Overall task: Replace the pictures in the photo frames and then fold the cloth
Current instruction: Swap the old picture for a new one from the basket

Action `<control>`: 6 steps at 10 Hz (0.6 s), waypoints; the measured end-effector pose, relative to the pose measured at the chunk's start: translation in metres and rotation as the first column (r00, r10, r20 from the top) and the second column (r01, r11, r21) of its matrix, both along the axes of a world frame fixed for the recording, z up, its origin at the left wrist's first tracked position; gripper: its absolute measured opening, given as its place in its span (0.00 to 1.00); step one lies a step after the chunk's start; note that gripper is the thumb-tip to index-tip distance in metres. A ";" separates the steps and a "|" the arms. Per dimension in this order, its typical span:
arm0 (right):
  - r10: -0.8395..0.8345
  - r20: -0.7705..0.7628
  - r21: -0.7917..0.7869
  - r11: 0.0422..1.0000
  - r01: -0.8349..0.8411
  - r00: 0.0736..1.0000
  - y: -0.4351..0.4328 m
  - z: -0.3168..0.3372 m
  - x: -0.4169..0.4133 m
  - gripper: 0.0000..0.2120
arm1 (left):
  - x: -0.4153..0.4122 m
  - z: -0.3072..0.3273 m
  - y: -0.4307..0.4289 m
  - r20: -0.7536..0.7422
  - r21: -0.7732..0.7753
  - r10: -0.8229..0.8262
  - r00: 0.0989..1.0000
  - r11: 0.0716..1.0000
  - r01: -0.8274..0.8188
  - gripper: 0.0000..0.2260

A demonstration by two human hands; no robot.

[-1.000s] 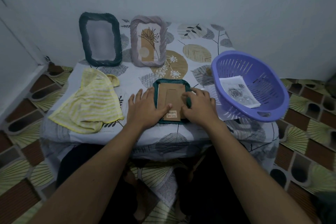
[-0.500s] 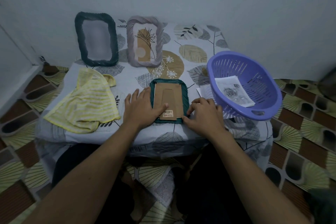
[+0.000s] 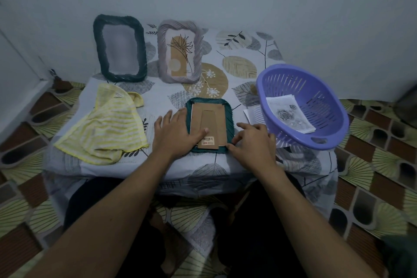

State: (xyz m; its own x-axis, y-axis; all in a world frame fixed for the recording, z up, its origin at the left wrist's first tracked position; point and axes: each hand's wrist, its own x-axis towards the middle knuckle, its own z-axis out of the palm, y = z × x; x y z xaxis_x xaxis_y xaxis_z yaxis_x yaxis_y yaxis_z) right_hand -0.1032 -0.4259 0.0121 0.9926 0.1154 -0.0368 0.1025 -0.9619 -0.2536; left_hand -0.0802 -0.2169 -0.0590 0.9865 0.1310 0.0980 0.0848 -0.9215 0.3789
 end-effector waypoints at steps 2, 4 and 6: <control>0.002 -0.005 -0.105 0.994 -0.002 1.000 0.008 -0.003 -0.001 0.10 | 0.000 0.002 -0.001 -0.009 -0.001 0.005 1.000 1.000 -0.005 0.45; 0.030 0.070 -0.229 0.973 -0.014 0.997 0.006 0.001 -0.004 0.17 | 0.000 0.001 0.000 -0.010 -0.010 0.002 1.000 1.000 -0.002 0.45; -0.001 0.005 -0.148 0.989 0.002 1.000 0.006 0.001 0.001 0.11 | -0.001 0.001 0.000 -0.010 -0.008 -0.003 1.000 1.000 0.003 0.46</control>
